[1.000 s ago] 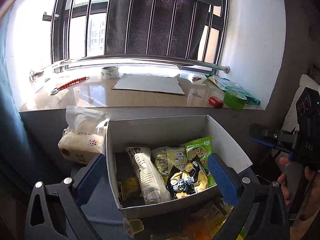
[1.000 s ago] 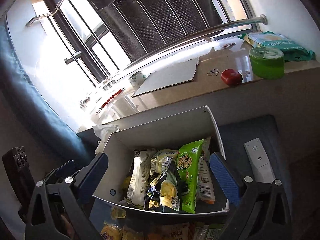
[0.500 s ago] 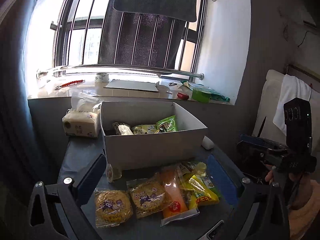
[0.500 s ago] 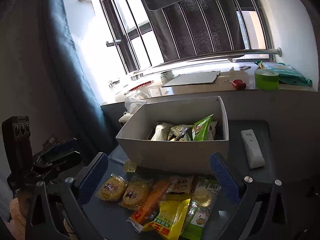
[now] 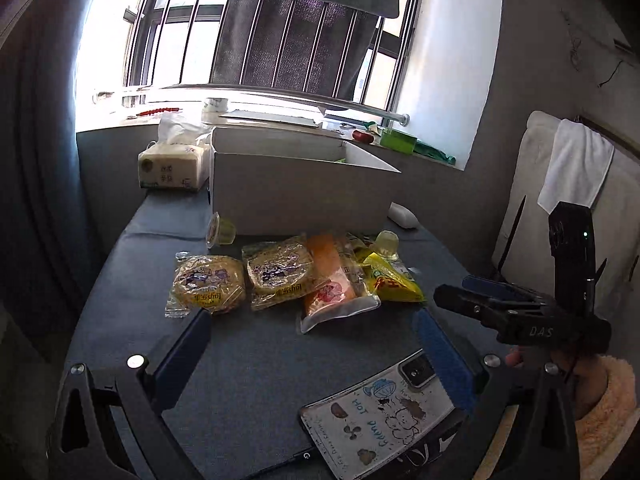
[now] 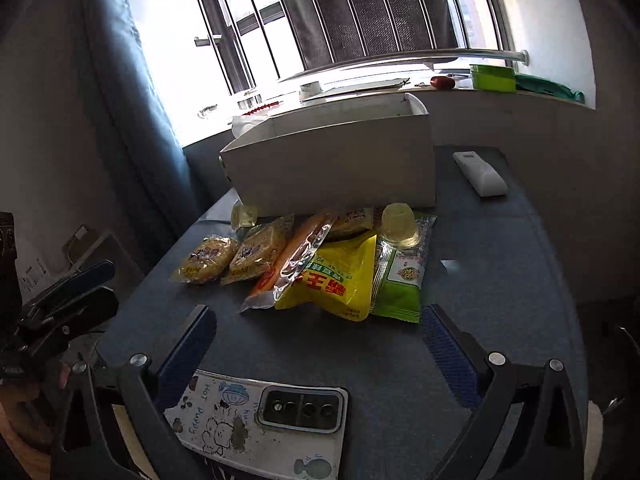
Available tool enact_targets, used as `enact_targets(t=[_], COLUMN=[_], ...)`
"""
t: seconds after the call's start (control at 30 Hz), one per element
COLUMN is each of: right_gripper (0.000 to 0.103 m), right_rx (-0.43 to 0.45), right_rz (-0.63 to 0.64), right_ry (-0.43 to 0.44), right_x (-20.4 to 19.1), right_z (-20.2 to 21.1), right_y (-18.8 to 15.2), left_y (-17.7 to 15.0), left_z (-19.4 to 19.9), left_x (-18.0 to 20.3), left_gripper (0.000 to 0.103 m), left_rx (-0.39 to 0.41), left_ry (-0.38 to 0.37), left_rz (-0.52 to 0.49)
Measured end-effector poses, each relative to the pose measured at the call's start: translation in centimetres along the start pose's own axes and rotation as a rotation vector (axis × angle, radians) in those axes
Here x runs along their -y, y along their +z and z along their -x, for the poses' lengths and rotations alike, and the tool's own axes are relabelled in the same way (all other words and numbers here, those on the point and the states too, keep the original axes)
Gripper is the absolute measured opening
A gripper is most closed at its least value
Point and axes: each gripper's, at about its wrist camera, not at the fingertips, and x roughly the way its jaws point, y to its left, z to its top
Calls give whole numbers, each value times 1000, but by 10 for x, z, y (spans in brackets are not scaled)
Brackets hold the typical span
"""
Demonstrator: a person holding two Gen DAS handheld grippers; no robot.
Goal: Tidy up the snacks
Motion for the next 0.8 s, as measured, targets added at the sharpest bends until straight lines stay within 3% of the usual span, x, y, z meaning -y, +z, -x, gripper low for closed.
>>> enact_targets(t=[0.1, 0.3, 0.57, 0.6, 0.63, 0.67, 0.8], right_gripper=[103, 103, 103, 94, 58, 48, 48], right_rx=[17, -40, -126, -145, -159, -152, -125], right_rz=[-35, -66, -112, -122, -123, -109, -118], right_ry=[-36, -90, -92, -100, -111, -147, -110], right_x=[14, 44, 65, 67, 68, 67, 68], right_z=[-13, -63, -117, -123, -127, -127, -117], right_y=[14, 53, 75, 75, 74, 73, 70], left_y=[-2, -3, -2, -2, -2, -3, 1], left_z=[-1, -1, -6, -7, -7, -7, -14], left_x=[-4, -13, -28, -29, -30, -32, -39], left_gripper=[103, 103, 103, 103, 103, 103, 103], left_rx=[-8, -5, -17, -17, -17, -17, -28], left_ry=[9, 17, 32, 36, 40, 41, 54], left_rz=[12, 38, 79, 84, 86, 89, 89])
